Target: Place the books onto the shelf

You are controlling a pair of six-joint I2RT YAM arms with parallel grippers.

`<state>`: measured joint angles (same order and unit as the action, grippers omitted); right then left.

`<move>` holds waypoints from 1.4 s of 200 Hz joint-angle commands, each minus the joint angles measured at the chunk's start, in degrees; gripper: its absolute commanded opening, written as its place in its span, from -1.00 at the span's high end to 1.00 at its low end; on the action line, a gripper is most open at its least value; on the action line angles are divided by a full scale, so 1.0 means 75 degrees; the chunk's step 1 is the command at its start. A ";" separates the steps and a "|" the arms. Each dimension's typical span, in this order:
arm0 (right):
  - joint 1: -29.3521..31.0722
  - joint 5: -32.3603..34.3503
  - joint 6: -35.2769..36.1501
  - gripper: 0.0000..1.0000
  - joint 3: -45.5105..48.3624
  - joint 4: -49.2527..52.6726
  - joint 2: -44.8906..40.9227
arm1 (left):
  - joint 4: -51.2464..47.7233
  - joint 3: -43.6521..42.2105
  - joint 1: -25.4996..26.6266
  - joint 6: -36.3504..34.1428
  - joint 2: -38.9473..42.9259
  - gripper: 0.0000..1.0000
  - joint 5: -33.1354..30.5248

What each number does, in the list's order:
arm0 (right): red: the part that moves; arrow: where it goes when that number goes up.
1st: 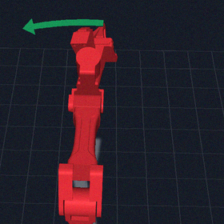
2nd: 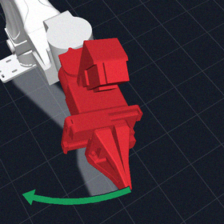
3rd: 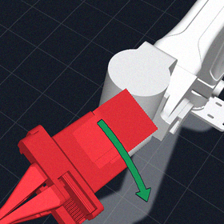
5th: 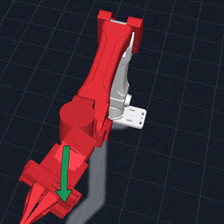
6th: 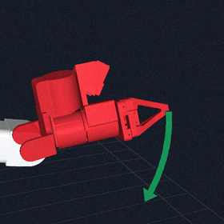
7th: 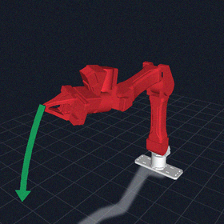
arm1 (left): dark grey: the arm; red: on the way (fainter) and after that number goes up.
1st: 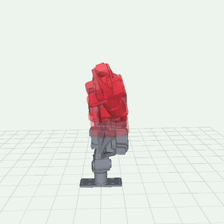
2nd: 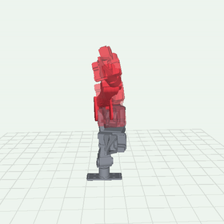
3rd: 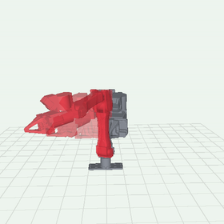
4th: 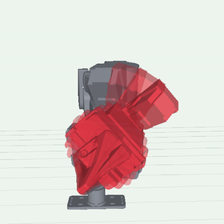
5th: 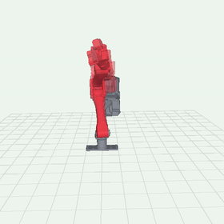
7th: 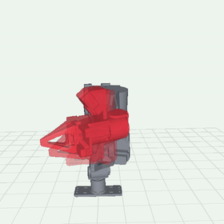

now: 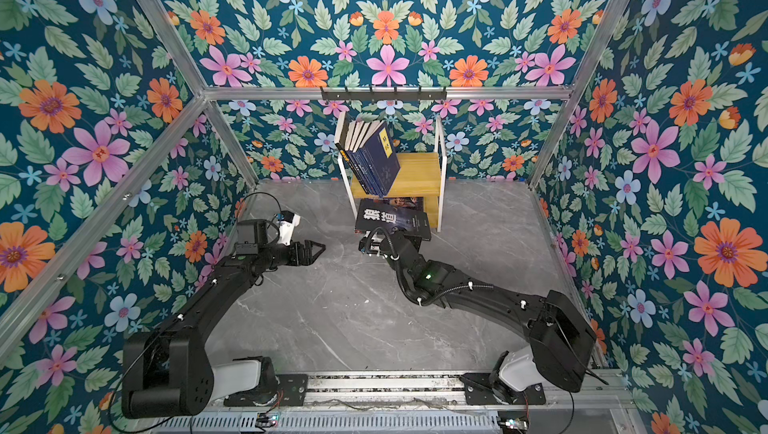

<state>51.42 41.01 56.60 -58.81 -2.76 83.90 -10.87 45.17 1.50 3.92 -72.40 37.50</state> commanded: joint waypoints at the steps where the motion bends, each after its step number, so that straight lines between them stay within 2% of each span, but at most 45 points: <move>1: -0.0133 0.0122 0.0280 1.00 -0.0217 -0.0797 0.0054 | 0.0017 0.0031 -0.0012 -0.0163 0.0056 -0.95 0.0107; 29: -0.0165 -0.0382 0.0128 1.00 -0.0412 -0.0244 0.0088 | 0.0129 -0.0084 0.0023 -0.0142 0.0119 -0.93 0.0065; 63: -0.0118 -0.1172 -0.0583 1.00 -0.0755 0.1538 0.0009 | 0.0123 -0.0080 0.0040 -0.0171 0.0091 -0.93 0.0039; 95: -0.0138 -0.1414 -0.0777 1.00 -0.0854 0.1996 0.0103 | 0.0032 -0.0011 0.0035 -0.0148 0.0071 -0.93 0.0116; 124: -0.0393 -0.1352 -0.0711 1.00 -0.0984 0.1633 0.0316 | 0.0203 -0.0109 0.0059 -0.0109 0.0031 -0.92 0.0055; 154: -0.0647 -0.0792 -0.0552 1.00 -0.1559 0.1462 0.0745 | 0.0140 -0.0086 0.0046 -0.0139 0.0024 -0.93 0.0086; 193: -0.0867 -0.0217 0.0058 1.00 -0.1883 0.0317 0.1145 | 0.0138 -0.0075 0.0042 -0.0037 0.0027 -0.92 0.0203; 238: -0.0933 -0.0148 0.0520 1.00 -0.1783 -0.0927 0.1384 | 0.0140 -0.0072 0.0058 -0.0051 0.0032 -0.92 0.0155; 276: -0.0997 -0.0324 0.0304 1.00 -0.1713 -0.1172 0.1412 | 0.0238 -0.0118 0.0070 -0.0028 -0.0003 -0.91 0.0088; 280: -0.1007 -0.0335 0.0288 1.00 -0.1685 -0.1203 0.1668 | 0.0212 -0.0096 0.0071 -0.0020 0.0003 -0.91 0.0131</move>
<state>44.03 37.65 59.13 -71.72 -4.43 94.70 -10.09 44.05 2.02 3.31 -72.42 37.63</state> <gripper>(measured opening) 0.132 0.957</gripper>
